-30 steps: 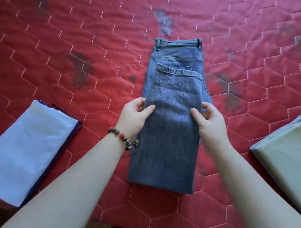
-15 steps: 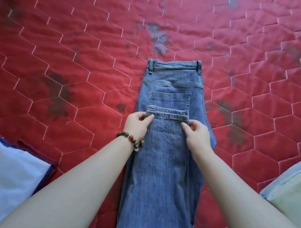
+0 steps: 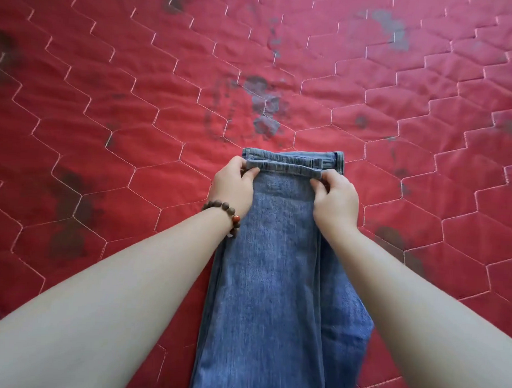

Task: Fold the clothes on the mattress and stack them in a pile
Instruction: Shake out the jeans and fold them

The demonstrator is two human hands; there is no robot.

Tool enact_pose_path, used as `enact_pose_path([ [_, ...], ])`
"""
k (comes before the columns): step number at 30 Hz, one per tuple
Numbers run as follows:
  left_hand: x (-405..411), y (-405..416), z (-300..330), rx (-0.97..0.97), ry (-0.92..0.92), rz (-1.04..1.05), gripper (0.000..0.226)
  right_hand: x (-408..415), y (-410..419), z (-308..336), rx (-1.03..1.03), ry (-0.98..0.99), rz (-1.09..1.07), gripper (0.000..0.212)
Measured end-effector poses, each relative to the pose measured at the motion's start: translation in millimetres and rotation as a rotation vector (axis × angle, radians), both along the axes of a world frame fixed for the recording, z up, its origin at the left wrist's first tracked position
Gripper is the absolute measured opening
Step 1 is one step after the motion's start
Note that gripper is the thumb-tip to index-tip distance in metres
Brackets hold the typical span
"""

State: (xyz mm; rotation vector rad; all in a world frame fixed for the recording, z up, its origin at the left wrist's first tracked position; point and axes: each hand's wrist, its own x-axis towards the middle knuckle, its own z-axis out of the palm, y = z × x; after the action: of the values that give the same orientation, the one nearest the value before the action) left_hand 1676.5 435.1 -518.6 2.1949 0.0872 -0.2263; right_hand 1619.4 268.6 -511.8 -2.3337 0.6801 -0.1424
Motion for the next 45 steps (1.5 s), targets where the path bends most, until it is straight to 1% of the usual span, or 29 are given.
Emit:
enact_pose_path([
  [3, 7.0, -5.2, -8.9, 0.204, -0.008, -0.009, 0.024, 12.1, 1.8, -6.5, -0.073, 0.051, -0.025, 0.014],
  [5, 6.5, -5.0, -7.0, 0.342, -0.103, 0.011, 0.028, 15.2, 4.2, -8.0, -0.11, 0.058, -0.067, 0.016],
  [6, 4.0, -3.8, -5.9, 0.403, -0.187, 0.018, 0.028, 14.6, 5.2, -8.6, -0.149, 0.059, -0.1, 0.019],
  [7, 0.0, -3.1, -5.5, 0.456, -0.309, -0.002, 0.027, 12.0, 6.9, -9.0, -0.215, 0.038, -0.127, 0.024],
  [8, -5.6, -3.5, -5.9, 0.494, -0.449, -0.056, 0.028, 8.5, 10.8, -8.6, -0.302, -0.033, -0.112, 0.028],
  [9, -11.7, -5.8, -7.6, 0.51, -0.585, -0.142, 0.031, 4.9, 17.1, -8.9, -0.391, -0.141, -0.024, 0.03],
  [10, -17.2, -9.0, -12.2, 0.531, -0.672, -0.268, 0.034, 1.6, 24.3, -12.1, -0.469, -0.236, 0.122, 0.03],
  [11, -21.8, -12.0, -17.5, 0.572, -0.676, -0.413, 0.04, -2.0, 32.1, -18.7, -0.52, -0.272, 0.286, 0.033],
  [12, -25.3, -14.8, -23.2, 0.633, -0.604, -0.544, 0.045, -4.8, 38.1, -26.6, -0.533, -0.219, 0.428, 0.038],
  [13, -26.5, -16.6, -30.1, 0.7, -0.499, -0.635, 0.05, -6.5, 41.0, -33.3, -0.527, -0.11, 0.522, 0.045],
  [14, -25.1, -16.7, -36.9, 0.752, -0.41, -0.672, 0.054, -7.1, 39.9, -39.8, -0.53, 0.003, 0.564, 0.051],
  [15, -22.6, -15.6, -42.4, 0.787, -0.363, -0.671, 0.056, -6.5, 36.0, -46.1, -0.555, 0.084, 0.566, 0.055],
  [17, -19.5, -12.2, -49.5, 0.839, -0.348, -0.653, 0.061, -4.4, 26.5, -54.5, -0.652, 0.167, 0.545, 0.058],
  [20, -12.8, -5.0, -51.3, 0.829, -0.371, -0.639, 0.067, -1.2, 13.1, -52.8, -0.729, 0.223, 0.516, 0.06],
  [22, -8.0, 3.0, -50.6, 0.856, -0.387, -0.667, 0.07, -2.7, 1.7, -50.0, -0.769, 0.263, 0.5, 0.059],
  [25, -2.3, 14.7, -43.0, 0.911, -0.348, -0.738, 0.07, -11.1, -16.4, -40.2, -0.823, 0.373, 0.505, 0.057],
  [28, -11.1, 24.9, -29.0, 1.026, -0.3, -0.692, 0.067, -27.5, -26.6, -24.7, -0.88, 0.485, 0.47, 0.06],
  [29, -20.9, 25.6, -24.1, 1.056, -0.328, -0.668, 0.065, -34.1, -22.7, -18.5, -0.897, 0.474, 0.449, 0.06],
  [30, -36.1, 23.4, -19.3, 1.054, -0.359, -0.655, 0.064, -42.4, -12.2, -12.8, -0.889, 0.412, 0.439, 0.06],
  [32, -79.3, 13.8, -16.8, 0.944, -0.385, -0.677, 0.061, -68.0, 25.8, -9.3, -0.757, 0.197, 0.47, 0.06],
  [33, -102.5, 9.7, -19.3, 0.885, -0.364, -0.719, 0.061, -84.3, 46.1, -11.3, -0.671, 0.107, 0.52, 0.058],
  [34, -123.4, 8.8, -23.4, 0.852, -0.315, -0.761, 0.061, -101.7, 62.7, -15.2, -0.582, 0.072, 0.563, 0.057],
  [36, -151.7, 21.6, -31.1, 0.822, -0.213, -0.782, 0.064, -135.7, 76.8, -24.2, -0.463, 0.183, 0.591, 0.056],
  [37, -159.2, 34.4, -33.3, 0.809, -0.199, -0.763, 0.068, -150.9, 73.6, -29.8, -0.465, 0.242, 0.562, 0.058],
  [38, -163.9, 48.7, -34.8, 0.81, -0.201, -0.742, 0.074, -164.5, 65.6, -35.3, -0.488, 0.277, 0.523, 0.06],
  [40, -168.6, 78.4, -35.8, 0.872, -0.209, -0.734, 0.079, -186.6, 46.8, -40.6, -0.546, 0.336, 0.477, 0.064],
  [43, -178.3, 103.1, -25.2, 0.977, -0.169, -0.746, 0.076, -207.1, 35.8, -35.4, -0.614, 0.44, 0.468, 0.065],
  [45, -195.7, 97.4, -13.9, 0.959, -0.198, -0.725, 0.072, -217.1, 48.7, -25.1, -0.648, 0.393, 0.436, 0.064],
])
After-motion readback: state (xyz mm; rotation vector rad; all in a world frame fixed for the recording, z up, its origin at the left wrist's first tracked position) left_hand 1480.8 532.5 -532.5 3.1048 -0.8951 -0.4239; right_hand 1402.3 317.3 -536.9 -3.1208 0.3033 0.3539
